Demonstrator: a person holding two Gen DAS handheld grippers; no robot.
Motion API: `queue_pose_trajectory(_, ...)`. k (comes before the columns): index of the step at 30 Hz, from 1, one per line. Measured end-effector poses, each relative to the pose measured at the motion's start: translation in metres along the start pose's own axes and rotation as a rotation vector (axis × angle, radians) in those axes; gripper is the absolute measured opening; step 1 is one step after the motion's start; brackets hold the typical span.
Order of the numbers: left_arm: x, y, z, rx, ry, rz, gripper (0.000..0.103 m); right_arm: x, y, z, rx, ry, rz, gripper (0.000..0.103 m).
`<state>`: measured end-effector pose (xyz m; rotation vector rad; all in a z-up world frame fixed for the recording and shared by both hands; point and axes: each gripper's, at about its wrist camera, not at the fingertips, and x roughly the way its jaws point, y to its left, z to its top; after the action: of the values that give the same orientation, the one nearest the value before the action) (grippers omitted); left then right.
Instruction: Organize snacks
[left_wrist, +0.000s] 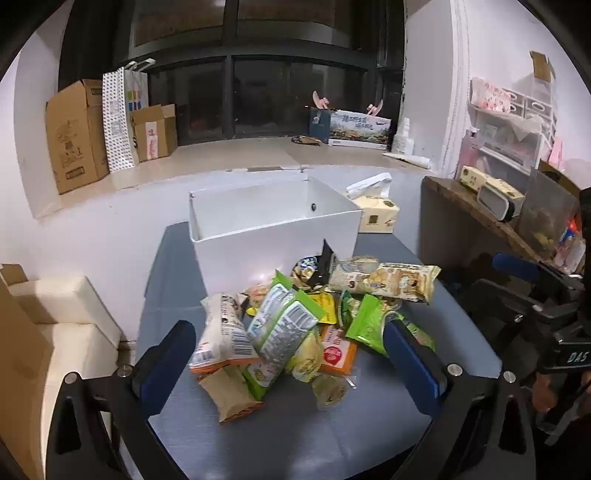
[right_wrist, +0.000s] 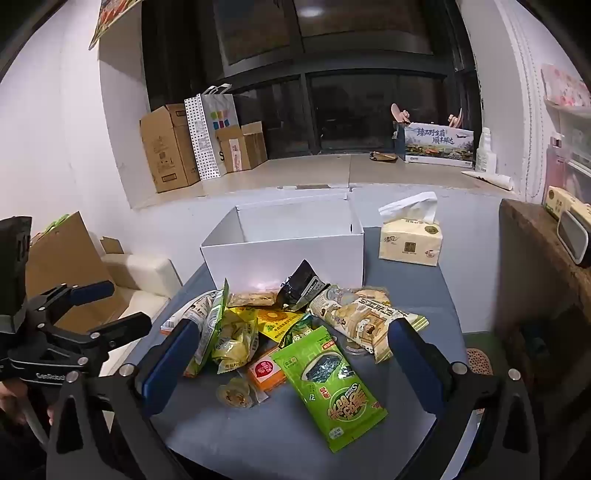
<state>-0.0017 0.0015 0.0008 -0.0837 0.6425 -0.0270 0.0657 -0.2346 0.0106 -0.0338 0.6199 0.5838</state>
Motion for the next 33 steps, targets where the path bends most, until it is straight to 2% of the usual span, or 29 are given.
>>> queue_pose_trajectory(3,0.001,0.004,0.001,-0.001,0.006,0.0,0.103,-0.001,-0.003,0.0,-0.004,0.005,-0.008,0.103)
queue_pose_trajectory(5,0.0,0.003,0.003,0.004,-0.022,-0.004,0.103,0.0,0.001,0.002,-0.022,0.009,-0.016,0.103)
queue_pose_trajectory(8,0.002,0.007,0.003,-0.028,-0.032,-0.075,0.103,0.001,0.004,0.0,-0.028,-0.002,-0.016,0.103)
queue_pose_trajectory(12,0.001,-0.004,0.003,0.041,-0.042,-0.007,0.103,-0.001,-0.001,0.0,-0.01,0.003,0.002,0.103)
queue_pose_trajectory(15,-0.001,-0.01,0.005,0.063,-0.017,-0.004,0.103,-0.001,-0.001,-0.001,-0.01,0.002,0.0,0.103)
queue_pose_trajectory(19,0.0,-0.013,0.005,0.038,0.017,-0.049,0.103,-0.001,-0.001,-0.001,-0.011,0.009,-0.016,0.103)
queue_pose_trajectory(27,0.003,-0.013,0.001,0.034,0.032,-0.02,0.103,-0.002,-0.001,-0.001,-0.021,0.003,-0.026,0.103)
queue_pose_trajectory(33,0.005,-0.009,0.001,0.022,0.04,-0.033,0.103,0.0,0.0,-0.003,-0.024,0.007,-0.027,0.103)
